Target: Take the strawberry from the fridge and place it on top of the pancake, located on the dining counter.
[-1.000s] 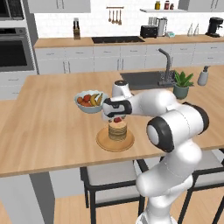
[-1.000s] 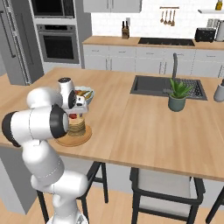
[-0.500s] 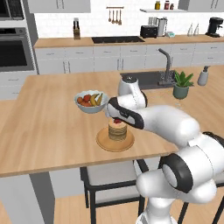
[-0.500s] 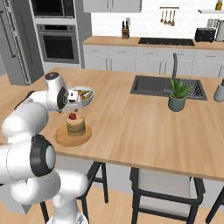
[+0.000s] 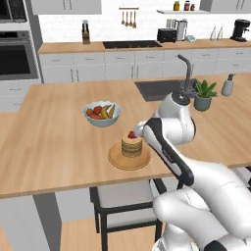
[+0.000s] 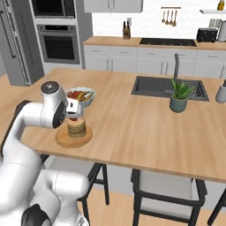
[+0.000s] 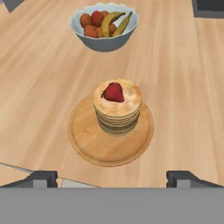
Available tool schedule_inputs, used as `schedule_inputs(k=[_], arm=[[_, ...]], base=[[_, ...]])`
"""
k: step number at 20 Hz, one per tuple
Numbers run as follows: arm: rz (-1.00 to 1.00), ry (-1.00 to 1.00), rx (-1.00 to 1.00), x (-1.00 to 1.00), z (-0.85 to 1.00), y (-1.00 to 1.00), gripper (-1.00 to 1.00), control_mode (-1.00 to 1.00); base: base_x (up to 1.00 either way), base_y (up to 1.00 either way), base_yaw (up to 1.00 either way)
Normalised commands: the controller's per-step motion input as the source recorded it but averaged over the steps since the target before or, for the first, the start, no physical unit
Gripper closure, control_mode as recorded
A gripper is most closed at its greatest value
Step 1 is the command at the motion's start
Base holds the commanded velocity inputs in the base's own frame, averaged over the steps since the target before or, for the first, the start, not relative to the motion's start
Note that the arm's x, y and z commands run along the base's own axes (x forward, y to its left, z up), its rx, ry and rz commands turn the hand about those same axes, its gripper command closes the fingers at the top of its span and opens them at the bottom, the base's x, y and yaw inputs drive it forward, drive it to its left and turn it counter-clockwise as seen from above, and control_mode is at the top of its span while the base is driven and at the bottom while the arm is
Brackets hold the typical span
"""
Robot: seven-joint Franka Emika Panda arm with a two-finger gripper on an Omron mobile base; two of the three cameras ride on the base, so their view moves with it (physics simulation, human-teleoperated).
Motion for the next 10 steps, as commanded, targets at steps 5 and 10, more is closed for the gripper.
schedule_inputs(k=[5, 10], arm=[[0.0, -0.01, 0.1, -0.62, 0.88, -0.17, -1.0, -1.0], [-0.01, -0.09, 0.02, -0.6, 0.91, -0.06, -1.0, -1.0]], base=[[0.0, 0.0, 0.0], [0.0, 0.0, 0.0]])
